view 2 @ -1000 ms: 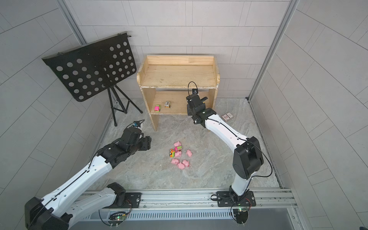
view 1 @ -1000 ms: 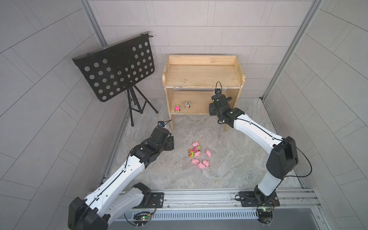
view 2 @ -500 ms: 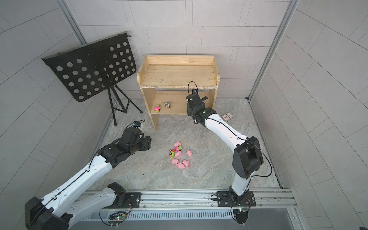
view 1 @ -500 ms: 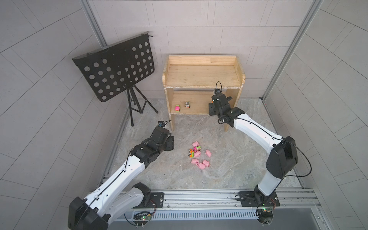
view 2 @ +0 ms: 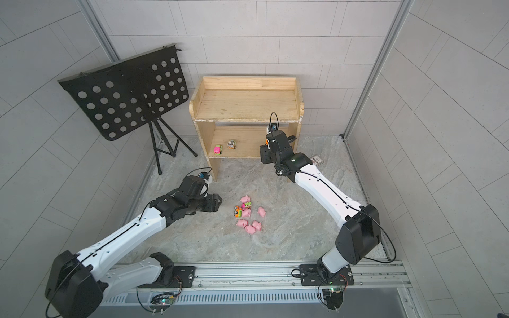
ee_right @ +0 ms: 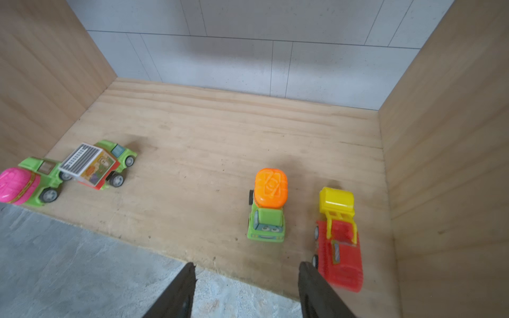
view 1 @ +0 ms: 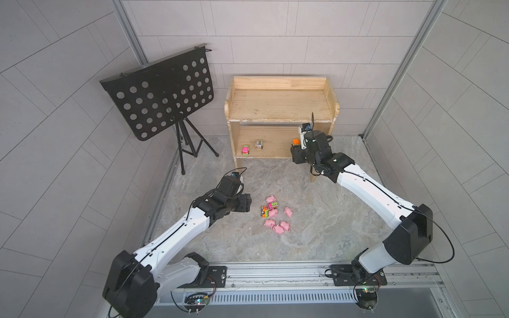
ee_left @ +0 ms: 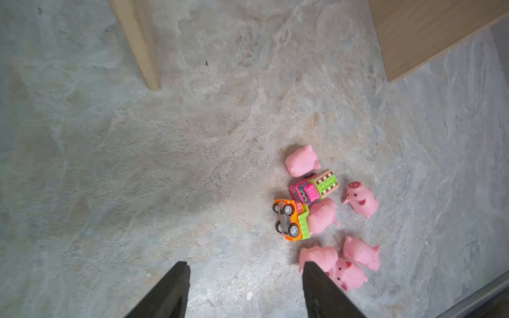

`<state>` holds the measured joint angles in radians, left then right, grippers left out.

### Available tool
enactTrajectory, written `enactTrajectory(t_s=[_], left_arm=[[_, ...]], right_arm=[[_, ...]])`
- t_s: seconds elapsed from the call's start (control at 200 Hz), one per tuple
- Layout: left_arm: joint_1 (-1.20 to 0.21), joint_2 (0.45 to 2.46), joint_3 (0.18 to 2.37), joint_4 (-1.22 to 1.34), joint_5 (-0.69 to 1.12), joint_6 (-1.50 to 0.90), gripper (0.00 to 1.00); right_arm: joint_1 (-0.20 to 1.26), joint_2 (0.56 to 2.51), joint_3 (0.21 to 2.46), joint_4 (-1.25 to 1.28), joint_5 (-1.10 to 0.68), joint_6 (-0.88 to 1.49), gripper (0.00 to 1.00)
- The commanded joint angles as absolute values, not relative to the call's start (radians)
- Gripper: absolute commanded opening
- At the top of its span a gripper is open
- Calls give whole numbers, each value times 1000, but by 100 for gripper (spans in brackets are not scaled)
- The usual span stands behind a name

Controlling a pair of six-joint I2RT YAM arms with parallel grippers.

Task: Organize plastic toys on shelves
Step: Place the plastic toy on the shelf, then adjust the plastic toy at the center of the board.

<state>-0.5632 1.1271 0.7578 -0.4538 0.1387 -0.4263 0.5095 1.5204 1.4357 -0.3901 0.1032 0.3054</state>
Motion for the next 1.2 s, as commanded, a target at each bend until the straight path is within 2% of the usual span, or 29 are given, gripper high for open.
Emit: enactTrajectory(t_s=[0.0, 0.12, 0.265, 0.485, 0.67, 0.725, 1.196], left_arm=[[-617, 1165, 742, -390, 195, -438, 72], [-668, 1240, 740, -342, 200, -462, 70], [-704, 1312, 738, -301, 178, -488, 62], [-708, 1376, 734, -273, 153, -506, 44], [-709, 1416, 733, -249, 156, -509, 39], [-709, 1423, 733, -240, 158, -511, 35], [-709, 1479, 721, -207, 137, -528, 30]], right_arm=[[508, 1450, 1394, -427, 38, 267, 62], [516, 1384, 1322, -436, -16, 240, 62], [533, 1308, 1224, -438, -50, 213, 62], [541, 1238, 1105, -445, -110, 221, 62], [545, 1196, 1023, -429, -131, 251, 63], [545, 1185, 1006, -425, -133, 261, 63], [546, 1163, 961, -417, -137, 282, 63]])
